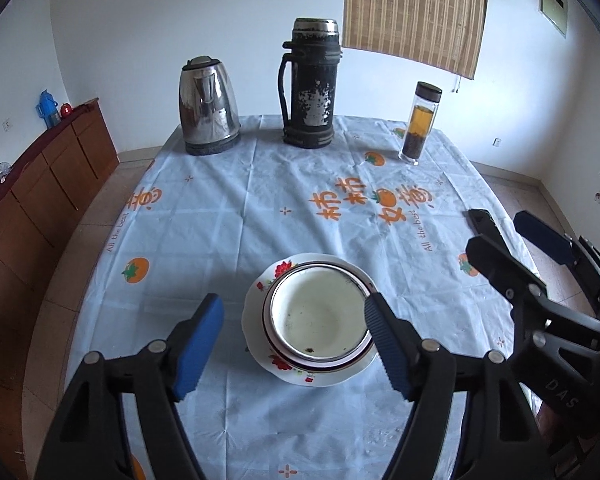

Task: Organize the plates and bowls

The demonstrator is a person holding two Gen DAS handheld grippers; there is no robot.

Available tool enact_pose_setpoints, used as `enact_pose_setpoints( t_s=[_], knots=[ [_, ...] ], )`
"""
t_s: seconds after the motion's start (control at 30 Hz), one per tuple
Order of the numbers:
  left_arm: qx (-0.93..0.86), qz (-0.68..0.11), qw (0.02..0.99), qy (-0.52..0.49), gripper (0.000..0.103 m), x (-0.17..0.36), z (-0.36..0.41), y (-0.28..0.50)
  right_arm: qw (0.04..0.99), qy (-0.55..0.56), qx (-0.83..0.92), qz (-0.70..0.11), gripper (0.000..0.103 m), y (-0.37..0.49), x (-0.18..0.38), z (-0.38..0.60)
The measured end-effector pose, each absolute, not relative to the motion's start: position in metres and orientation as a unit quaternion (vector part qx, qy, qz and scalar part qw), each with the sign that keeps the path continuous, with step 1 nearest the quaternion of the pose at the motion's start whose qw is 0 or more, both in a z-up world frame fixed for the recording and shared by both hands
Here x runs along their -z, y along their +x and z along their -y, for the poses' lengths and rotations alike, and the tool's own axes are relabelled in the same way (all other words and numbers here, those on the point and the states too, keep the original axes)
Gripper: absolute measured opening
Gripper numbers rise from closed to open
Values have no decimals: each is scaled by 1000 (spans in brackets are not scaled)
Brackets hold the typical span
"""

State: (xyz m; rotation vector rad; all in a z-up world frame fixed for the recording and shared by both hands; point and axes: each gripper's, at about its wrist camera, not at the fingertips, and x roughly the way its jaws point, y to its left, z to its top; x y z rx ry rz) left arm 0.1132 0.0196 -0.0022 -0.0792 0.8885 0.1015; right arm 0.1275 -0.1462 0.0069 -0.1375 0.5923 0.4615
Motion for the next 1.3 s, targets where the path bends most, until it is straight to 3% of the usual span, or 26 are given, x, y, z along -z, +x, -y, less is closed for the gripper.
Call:
enact_pose_setpoints(
  t_s=[1.13,1.3],
  knots=[
    [-47,-420,905,-40,75,-8,-14,104,935,-68,-216,-272,69,114,-20,158],
    [-57,-411,909,-34,92,-15,-12,105,937,-71,-218,-265,69,112,-24,158]
  ],
)
